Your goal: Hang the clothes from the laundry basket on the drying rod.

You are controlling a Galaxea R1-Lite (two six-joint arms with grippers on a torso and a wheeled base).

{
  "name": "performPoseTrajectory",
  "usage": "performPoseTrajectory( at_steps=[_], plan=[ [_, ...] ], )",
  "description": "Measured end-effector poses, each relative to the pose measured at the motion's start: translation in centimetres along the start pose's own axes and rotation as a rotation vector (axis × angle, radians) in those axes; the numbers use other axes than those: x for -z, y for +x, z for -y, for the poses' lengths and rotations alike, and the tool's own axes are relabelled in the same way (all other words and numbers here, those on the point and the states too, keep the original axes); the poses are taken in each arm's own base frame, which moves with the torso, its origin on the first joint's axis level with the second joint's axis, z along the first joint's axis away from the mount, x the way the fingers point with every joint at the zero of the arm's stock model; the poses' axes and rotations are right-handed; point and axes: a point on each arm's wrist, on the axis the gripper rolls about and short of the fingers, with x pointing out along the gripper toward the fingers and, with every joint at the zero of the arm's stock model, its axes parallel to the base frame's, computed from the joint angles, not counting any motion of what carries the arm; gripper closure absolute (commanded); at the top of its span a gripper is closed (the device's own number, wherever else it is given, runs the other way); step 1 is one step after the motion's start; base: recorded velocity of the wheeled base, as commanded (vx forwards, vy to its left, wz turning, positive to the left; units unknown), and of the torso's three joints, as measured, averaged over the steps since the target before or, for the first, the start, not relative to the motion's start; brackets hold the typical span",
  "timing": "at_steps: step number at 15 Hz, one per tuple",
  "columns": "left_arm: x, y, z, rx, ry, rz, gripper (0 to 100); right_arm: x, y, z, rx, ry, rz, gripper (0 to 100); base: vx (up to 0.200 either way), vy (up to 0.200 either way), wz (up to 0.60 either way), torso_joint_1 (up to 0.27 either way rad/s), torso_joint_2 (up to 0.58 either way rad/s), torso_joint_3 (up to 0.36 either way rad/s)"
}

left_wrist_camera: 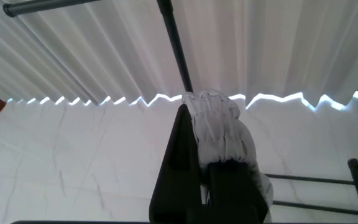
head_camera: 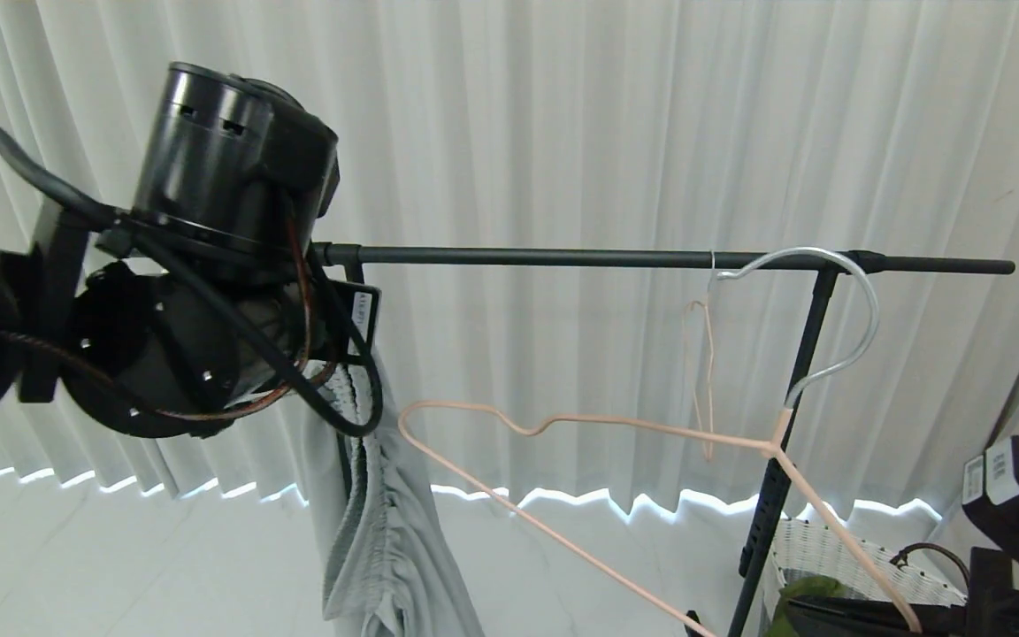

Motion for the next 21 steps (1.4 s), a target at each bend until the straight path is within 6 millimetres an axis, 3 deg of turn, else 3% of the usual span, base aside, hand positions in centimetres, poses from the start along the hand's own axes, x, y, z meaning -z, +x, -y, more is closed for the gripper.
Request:
performPoseTrajectory(
  at_steps=[8,21],
  plan=[
    [-0.4,2.0,1.9,-0.009,-0.039,-0.021,100,0.2,1.5,-0.3,0.013,0.002,-0.037,100,0.0,0.0,0.0,0.0,0.0,0.0],
    [-0.3,1.0,2.8,0.029,-0.034,-0.011,100,-3.2,7.7,-0.9,0.102,0.161,0.061,100,0.0,0.0,0.0,0.0,0.0,0.0]
  ],
)
